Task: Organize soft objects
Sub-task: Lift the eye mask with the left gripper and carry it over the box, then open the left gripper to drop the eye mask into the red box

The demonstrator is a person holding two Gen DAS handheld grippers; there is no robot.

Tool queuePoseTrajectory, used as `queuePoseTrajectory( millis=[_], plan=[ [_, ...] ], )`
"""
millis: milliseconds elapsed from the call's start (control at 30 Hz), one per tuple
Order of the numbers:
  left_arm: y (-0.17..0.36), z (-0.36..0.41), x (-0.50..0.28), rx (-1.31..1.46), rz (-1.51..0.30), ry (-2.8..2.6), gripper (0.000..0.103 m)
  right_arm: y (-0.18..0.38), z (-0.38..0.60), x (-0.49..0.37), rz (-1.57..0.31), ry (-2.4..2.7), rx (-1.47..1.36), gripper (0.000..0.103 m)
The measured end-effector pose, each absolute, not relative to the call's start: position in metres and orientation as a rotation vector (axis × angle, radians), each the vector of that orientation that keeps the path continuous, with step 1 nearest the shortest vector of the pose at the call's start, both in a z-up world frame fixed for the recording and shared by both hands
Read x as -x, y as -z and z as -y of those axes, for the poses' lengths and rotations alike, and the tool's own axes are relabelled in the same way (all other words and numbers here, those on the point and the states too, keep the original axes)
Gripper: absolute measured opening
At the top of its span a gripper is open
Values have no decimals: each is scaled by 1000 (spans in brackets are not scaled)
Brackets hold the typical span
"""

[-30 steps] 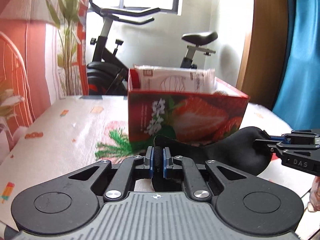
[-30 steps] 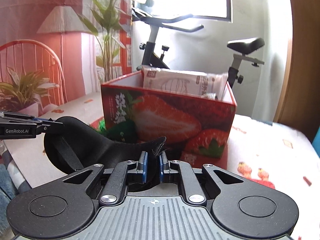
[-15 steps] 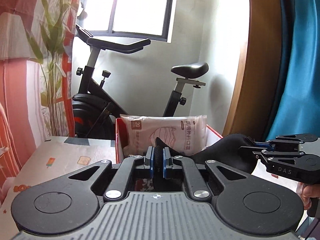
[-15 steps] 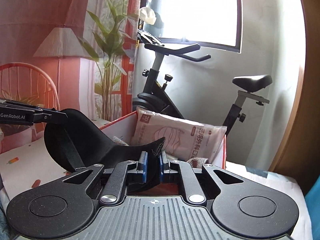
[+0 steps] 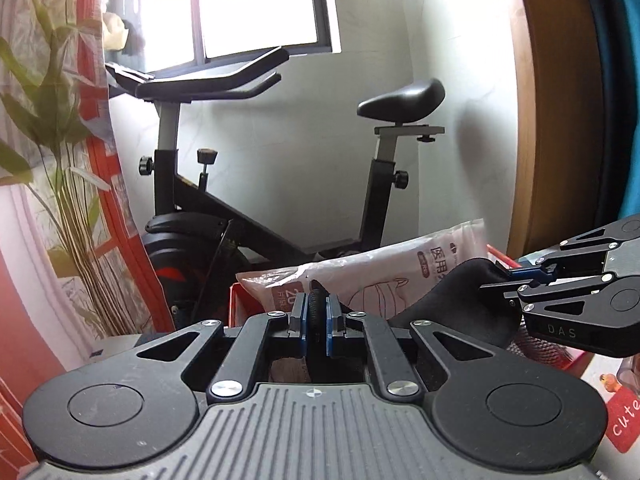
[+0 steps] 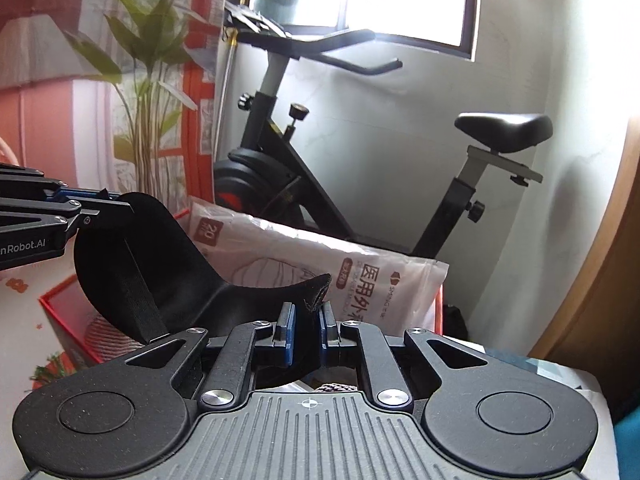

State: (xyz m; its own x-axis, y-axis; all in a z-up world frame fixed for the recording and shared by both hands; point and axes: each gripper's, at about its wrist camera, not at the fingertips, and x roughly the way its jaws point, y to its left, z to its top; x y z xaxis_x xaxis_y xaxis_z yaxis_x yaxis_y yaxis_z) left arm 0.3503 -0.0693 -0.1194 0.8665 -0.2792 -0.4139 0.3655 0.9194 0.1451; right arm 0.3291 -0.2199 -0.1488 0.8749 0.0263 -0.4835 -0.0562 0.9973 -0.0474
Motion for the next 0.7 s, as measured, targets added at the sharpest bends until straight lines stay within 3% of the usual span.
queuePoseTrajectory(
  millis=[333,367,400,500,567,633,700],
  plan=[
    [151,71,-394,-259,-509,312,14,190,224,-368,-646,23,47,13],
    [152,68,-397,-247,-522,319,20,191,224,-367,-647,33,47,13],
    [152,66,-399,-239,-527,321,34,191,224,-366,-640,44,48,15],
    [147,57,-393,-231,-502,323,68,187,221,-355,-588,70,92,34],
    [139,51,-387,-224,-473,318,75,181,223,-346,-559,78,82,41],
    [128,43,-381,-202,-465,308,89,172,228,-335,-525,88,54,54],
    [117,37,-369,-190,-440,298,99,164,231,-320,-485,90,26,59]
  ],
)
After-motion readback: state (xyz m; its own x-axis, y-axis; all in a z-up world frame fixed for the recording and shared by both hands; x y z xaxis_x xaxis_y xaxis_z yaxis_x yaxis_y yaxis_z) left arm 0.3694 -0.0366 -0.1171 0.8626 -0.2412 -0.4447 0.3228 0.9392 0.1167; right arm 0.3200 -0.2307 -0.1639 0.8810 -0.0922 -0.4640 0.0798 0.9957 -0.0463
